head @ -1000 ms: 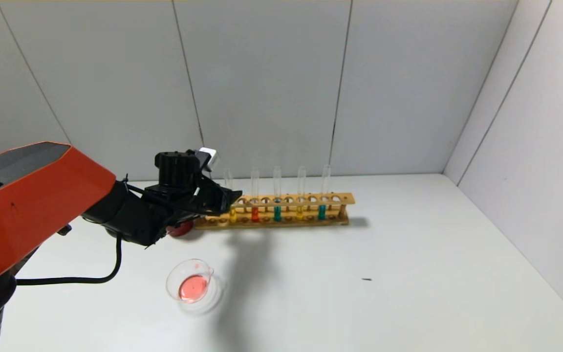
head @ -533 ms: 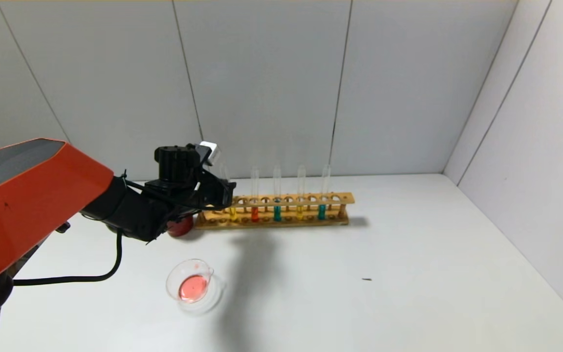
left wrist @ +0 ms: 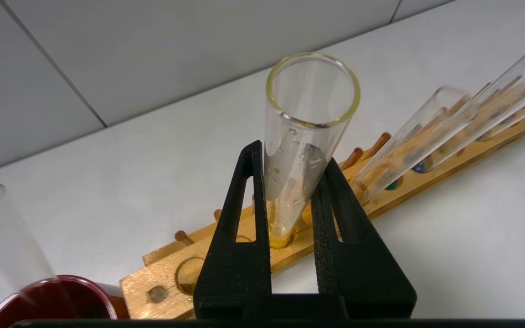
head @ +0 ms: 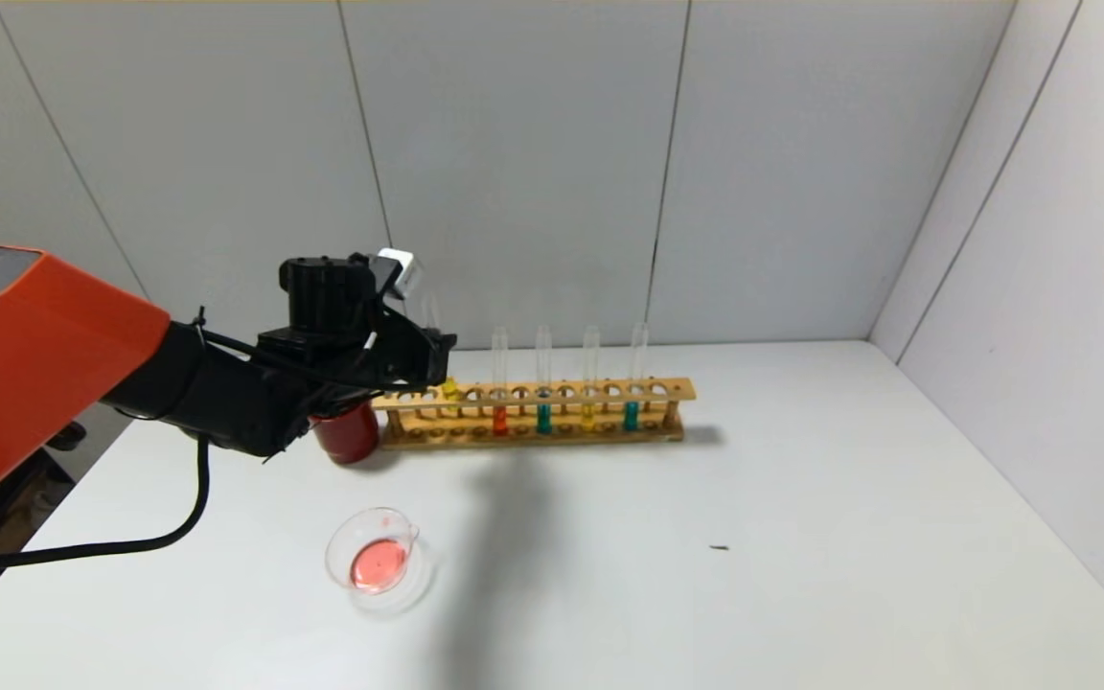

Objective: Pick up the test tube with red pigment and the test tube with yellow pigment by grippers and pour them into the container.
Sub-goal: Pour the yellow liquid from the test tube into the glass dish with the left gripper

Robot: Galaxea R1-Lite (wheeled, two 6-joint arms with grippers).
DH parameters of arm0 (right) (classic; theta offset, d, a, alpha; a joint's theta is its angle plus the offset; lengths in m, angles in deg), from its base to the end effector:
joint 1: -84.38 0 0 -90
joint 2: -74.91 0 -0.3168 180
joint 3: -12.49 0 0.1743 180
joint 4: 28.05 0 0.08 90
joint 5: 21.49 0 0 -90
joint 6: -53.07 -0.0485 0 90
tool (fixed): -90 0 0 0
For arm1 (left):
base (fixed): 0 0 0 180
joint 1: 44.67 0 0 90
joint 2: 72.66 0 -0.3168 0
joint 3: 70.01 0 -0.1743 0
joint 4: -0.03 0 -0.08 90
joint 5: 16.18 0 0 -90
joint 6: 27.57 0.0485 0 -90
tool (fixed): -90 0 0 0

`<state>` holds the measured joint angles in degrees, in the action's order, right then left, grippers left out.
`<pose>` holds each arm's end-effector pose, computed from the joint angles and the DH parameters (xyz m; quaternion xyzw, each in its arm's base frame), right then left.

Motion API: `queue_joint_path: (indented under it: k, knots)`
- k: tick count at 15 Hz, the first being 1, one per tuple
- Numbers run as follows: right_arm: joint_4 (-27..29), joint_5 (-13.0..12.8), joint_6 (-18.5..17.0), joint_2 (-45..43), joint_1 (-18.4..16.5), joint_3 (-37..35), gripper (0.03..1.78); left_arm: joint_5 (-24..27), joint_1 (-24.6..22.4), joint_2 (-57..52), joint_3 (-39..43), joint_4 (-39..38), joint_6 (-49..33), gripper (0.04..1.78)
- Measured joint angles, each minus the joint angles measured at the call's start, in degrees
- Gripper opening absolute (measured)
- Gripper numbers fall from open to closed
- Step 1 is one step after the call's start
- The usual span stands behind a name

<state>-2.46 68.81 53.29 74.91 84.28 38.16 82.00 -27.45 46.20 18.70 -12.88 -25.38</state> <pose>-0.0312 0.0003 0.0757 -0.0019 -0.0007 0.0017 1.0000 0.4099 -0.1343 0.1644 0.0285 0.1230 -0.2204 0.9672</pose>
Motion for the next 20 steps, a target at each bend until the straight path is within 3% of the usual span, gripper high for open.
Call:
queue_joint_path:
  k: [7,10,15,20]
  knots:
    - [0.0,0.0,0.0,0.0,0.0,0.0,1.75,0.0,0.07,-11.36,0.72,6.75,4.56,0.31]
    - [0.0,0.0,0.02,0.0,0.0,0.0,1.75,0.11,-0.3,-16.57,6.69,8.08,9.37,0.31]
    - [0.0,0.0,0.0,0.0,0.0,0.0,1.75,1.52,-4.78,-22.8,21.88,3.22,31.34,0.31]
    - [0.0,0.0,0.02,0.0,0.0,0.0,1.75,5.16,-10.42,-23.44,28.99,1.76,57.76,0.31]
